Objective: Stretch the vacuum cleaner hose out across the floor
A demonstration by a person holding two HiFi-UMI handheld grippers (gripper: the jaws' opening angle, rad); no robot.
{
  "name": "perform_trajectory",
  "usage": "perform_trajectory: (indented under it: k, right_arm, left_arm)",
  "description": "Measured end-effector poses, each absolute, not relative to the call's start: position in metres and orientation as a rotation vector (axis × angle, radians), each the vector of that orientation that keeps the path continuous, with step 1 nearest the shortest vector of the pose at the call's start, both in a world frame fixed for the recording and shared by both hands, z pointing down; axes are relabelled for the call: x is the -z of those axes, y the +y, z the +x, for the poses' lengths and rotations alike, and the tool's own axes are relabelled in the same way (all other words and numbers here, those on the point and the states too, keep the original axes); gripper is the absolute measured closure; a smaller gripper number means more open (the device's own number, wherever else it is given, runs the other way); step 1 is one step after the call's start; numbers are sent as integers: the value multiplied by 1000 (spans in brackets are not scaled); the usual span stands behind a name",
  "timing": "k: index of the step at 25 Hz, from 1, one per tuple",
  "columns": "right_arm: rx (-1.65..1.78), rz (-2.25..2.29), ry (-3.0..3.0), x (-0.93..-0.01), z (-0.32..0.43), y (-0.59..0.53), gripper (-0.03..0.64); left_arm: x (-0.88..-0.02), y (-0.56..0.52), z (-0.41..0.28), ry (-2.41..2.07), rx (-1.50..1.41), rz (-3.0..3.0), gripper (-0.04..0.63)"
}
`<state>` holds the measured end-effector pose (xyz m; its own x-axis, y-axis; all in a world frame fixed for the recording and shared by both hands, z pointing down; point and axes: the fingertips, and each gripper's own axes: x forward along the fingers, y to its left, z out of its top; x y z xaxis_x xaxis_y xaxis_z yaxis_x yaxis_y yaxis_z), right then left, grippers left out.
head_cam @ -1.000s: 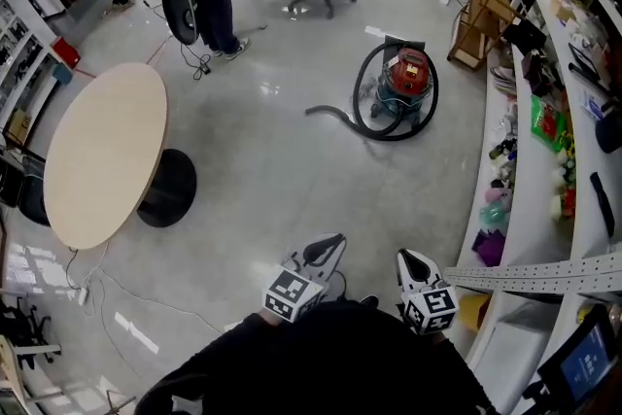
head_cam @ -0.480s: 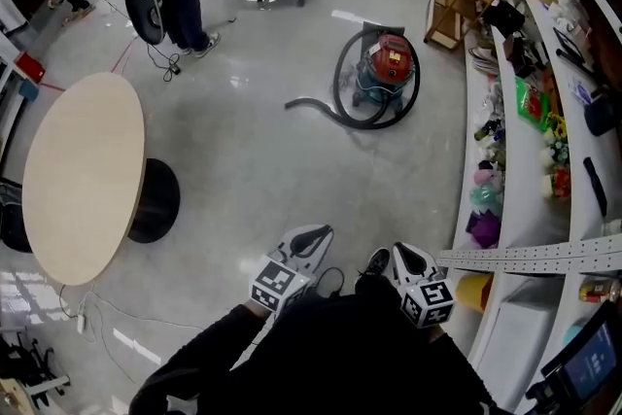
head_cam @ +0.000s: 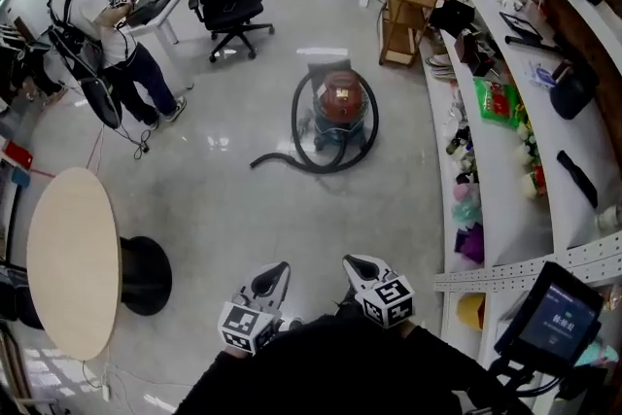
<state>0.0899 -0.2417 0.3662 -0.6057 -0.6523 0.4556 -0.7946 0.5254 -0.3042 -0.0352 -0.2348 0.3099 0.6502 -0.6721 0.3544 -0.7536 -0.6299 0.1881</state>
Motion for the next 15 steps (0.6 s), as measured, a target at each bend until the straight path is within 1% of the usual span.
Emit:
perform_trajectory:
  k: [7,15]
  right_arm:
    - [-758,1200,-2521,-376,149,-299,601]
    - [-860,1291,-2427,-402,217,-336,601]
  left_arm:
    - [-309,-282,43,-1089,-407,2559,572]
    - [-322,-337,101,-998,-470,2562,572]
